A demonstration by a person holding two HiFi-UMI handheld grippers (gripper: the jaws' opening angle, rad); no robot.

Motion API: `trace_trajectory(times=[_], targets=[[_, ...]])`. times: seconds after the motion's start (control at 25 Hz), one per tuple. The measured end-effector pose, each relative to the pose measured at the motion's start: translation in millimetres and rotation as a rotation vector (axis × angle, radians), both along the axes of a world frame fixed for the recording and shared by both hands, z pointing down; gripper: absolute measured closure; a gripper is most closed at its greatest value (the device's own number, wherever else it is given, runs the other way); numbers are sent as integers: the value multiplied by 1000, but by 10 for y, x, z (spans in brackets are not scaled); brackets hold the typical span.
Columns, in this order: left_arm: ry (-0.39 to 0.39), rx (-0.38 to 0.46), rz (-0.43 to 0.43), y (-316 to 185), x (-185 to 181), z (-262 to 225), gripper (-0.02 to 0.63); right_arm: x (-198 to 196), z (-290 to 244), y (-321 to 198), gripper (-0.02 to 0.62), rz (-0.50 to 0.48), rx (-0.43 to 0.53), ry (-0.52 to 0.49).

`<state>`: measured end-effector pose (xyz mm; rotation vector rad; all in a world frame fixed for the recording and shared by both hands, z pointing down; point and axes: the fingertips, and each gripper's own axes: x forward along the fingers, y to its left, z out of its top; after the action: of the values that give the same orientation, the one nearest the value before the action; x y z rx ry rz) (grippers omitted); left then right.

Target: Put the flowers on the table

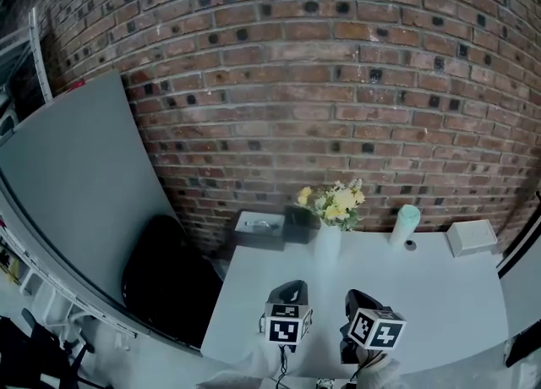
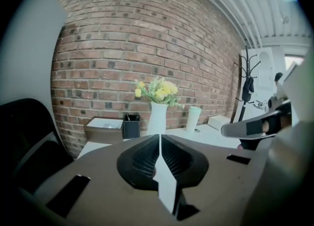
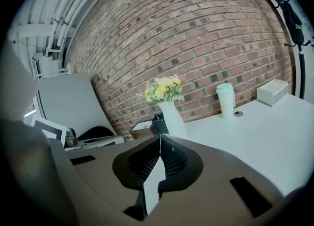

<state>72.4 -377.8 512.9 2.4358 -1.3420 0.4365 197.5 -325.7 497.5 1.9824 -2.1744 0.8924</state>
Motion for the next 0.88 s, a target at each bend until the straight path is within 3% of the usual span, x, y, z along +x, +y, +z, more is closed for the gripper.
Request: trace_trajectory(times=[0.16,0.56,0.88], targets=[[18,5,-27,146,-189,-46,597,-116,-28,176,571,4,4,15],[120,-75,30,658,-331,50,597,-221,105,744,571,48,-44,62],[100,-26,52,792,-149,-151,597,-50,-145,741,571,45,12,117]])
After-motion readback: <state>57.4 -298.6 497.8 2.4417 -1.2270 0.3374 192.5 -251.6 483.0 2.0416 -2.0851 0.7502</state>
